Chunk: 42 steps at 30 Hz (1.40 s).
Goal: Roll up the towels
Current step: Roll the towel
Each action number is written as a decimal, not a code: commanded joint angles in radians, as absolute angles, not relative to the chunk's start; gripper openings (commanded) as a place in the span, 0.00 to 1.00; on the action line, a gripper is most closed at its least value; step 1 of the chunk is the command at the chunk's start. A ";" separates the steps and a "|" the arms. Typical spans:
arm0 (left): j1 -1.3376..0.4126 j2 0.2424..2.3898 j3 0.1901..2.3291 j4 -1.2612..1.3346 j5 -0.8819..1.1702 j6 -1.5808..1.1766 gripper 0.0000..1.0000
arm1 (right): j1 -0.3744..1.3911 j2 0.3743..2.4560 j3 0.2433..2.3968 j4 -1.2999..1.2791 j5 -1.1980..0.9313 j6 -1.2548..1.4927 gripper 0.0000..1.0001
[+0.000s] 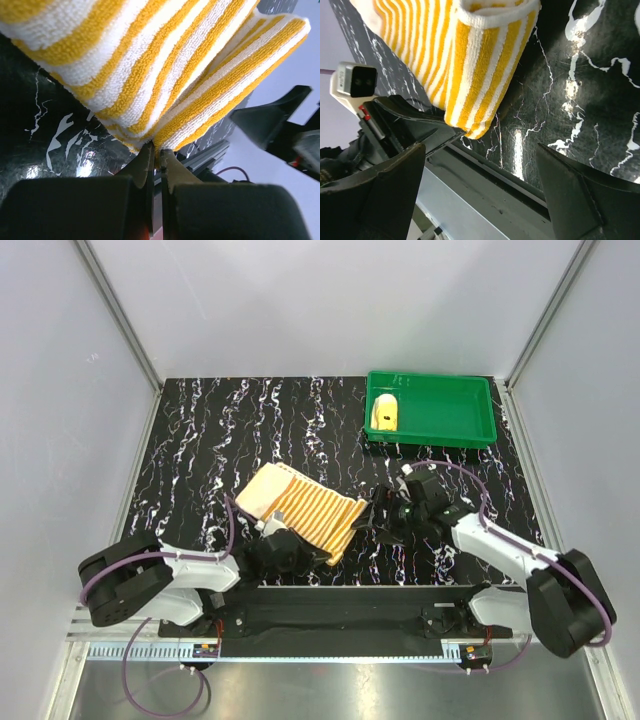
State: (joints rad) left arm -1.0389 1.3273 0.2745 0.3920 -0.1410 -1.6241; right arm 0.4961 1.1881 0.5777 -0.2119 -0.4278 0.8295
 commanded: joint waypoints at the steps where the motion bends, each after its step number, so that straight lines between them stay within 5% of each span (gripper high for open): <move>1: -1.023 1.335 0.255 0.393 -0.135 -1.692 0.00 | 0.525 1.236 0.595 -0.108 -0.394 0.818 0.96; 11: -0.959 1.322 0.218 0.388 -0.078 -1.715 0.00 | 0.575 1.400 0.630 -0.011 -0.353 0.784 0.79; 31: -0.914 1.485 0.215 0.543 0.048 -1.689 0.00 | 0.589 1.677 0.703 0.176 -0.348 0.772 0.72; 40: -0.891 1.483 0.230 0.540 0.100 -1.626 0.00 | 0.588 1.749 0.710 0.229 -0.377 0.765 0.31; 42: -0.891 1.479 0.244 0.526 0.115 -1.596 0.13 | 0.589 1.743 0.715 0.213 -0.379 0.764 0.27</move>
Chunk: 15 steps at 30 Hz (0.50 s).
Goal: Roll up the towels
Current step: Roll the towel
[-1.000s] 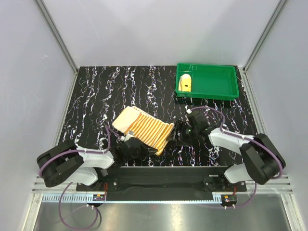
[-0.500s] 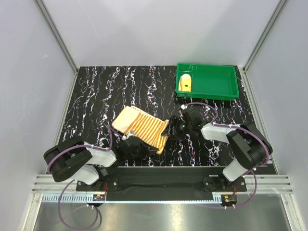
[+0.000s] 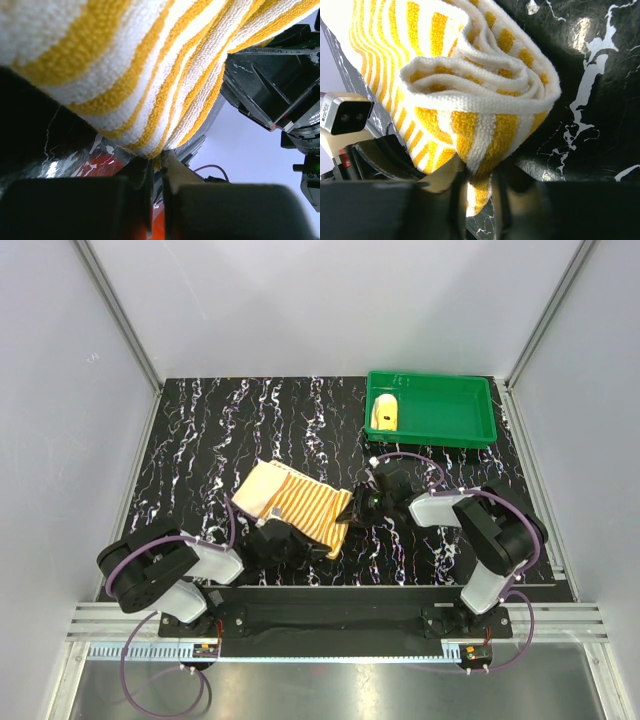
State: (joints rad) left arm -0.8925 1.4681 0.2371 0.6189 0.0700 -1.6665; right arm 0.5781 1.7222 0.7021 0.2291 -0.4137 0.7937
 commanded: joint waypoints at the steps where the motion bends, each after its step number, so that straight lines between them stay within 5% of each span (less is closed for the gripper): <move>1: -0.891 1.477 0.273 0.481 0.129 -1.551 0.21 | 0.589 1.737 0.715 0.204 -0.379 0.759 0.22; 3: -0.893 1.476 0.313 0.436 0.138 -1.481 0.37 | 0.589 1.712 0.724 0.146 -0.359 0.752 0.20; 5: -0.897 1.457 0.336 0.355 0.134 -1.439 0.43 | 0.589 1.675 0.736 0.067 -0.333 0.733 0.18; 15: -1.104 1.284 0.711 -0.369 -0.351 -1.172 0.50 | 0.601 1.583 0.885 -0.371 -0.224 0.646 0.18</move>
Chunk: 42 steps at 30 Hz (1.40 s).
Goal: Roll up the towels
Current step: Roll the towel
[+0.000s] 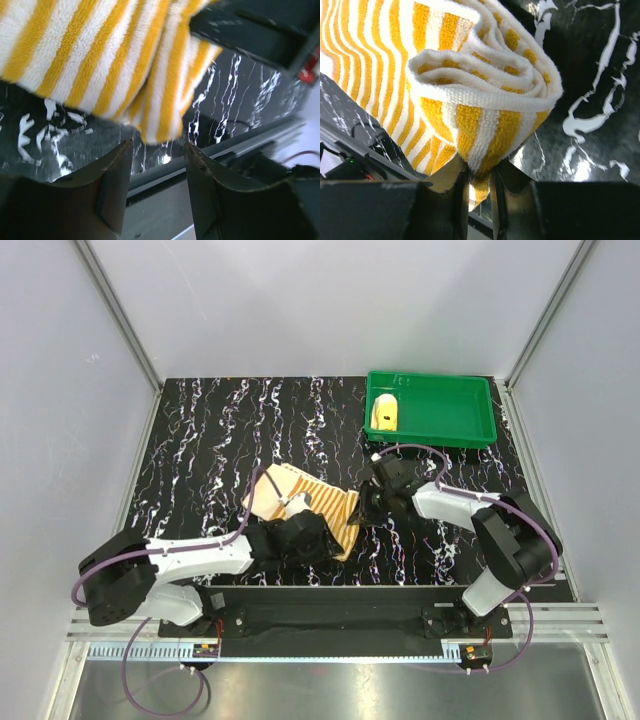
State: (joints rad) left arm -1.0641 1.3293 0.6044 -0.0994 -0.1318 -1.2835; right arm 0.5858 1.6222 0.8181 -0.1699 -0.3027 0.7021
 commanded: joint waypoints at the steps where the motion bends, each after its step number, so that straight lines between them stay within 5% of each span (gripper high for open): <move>1: -1.136 1.285 0.735 -0.438 -0.420 -1.158 0.50 | 0.601 1.582 0.894 -0.397 -0.213 0.643 0.18; 11: -1.407 1.439 0.983 -0.525 -0.810 -0.896 0.51 | 0.612 1.597 0.954 -0.603 -0.150 0.644 0.19; 27: -1.526 1.620 1.000 -0.046 -0.701 -0.488 0.60 | 0.614 1.591 0.992 -0.672 -0.153 0.624 0.20; 42: -1.523 1.841 1.126 -0.242 -0.796 -0.614 0.66 | 0.614 1.572 0.980 -0.686 -0.167 0.618 0.20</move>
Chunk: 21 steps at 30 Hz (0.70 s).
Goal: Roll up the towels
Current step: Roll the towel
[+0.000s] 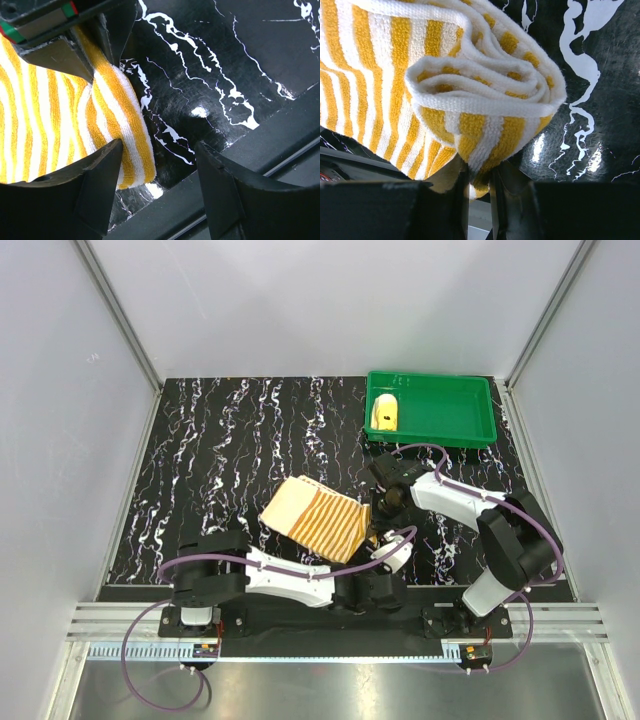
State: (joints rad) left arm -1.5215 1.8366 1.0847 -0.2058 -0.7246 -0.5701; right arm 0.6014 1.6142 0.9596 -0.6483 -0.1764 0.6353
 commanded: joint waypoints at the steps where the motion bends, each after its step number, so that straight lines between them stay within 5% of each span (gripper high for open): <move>1: -1.522 1.844 1.126 -0.251 -0.810 -0.621 0.66 | 0.614 1.572 0.980 -0.686 -0.170 0.617 0.20; 21: -1.491 1.950 1.232 -0.632 -0.922 -0.931 0.68 | 0.615 1.555 0.971 -0.704 -0.176 0.603 0.19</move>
